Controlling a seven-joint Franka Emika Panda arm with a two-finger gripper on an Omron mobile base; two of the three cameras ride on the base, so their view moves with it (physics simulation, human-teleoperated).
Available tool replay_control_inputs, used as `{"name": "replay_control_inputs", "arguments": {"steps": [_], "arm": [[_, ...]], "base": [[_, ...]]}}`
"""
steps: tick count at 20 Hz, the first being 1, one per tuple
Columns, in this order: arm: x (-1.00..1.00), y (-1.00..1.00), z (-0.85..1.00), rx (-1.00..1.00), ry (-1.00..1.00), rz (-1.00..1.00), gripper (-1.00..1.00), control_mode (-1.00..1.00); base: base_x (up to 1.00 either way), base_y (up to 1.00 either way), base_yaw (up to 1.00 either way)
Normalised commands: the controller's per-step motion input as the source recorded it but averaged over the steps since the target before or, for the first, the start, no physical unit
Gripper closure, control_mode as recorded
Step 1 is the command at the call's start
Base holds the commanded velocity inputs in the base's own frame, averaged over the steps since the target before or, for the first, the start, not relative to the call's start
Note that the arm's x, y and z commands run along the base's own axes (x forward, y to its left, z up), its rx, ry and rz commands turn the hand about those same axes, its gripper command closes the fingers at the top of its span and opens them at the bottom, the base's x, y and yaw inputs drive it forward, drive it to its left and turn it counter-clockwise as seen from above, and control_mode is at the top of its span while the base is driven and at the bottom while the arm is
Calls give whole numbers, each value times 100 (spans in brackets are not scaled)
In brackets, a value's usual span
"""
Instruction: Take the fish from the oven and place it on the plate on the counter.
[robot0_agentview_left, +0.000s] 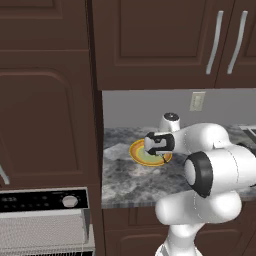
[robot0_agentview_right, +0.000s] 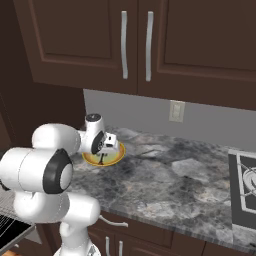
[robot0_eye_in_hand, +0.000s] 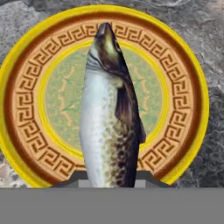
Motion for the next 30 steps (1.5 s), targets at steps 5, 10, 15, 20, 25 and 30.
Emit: {"name": "replay_control_inputs", "arguments": {"steps": [5, 10, 15, 20, 25, 30], "arm": [[27, 0, -16, 0, 0, 3, 100, -100], [35, 0, -14, 0, 0, 1, 100, -100], [45, 5, -10, 0, 7, 0, 100, -100], [33, 11, -8, 0, 4, 0, 100, -100], [-2, 6, -1, 0, 0, 1, 100, -100], [-7, 0, 0, 0, -3, 0, -100, -100]], "base": [[0, 0, 0], [0, 0, 0], [0, 0, 0], [0, 0, 0], [0, 0, 0], [0, 0, 0]]}}
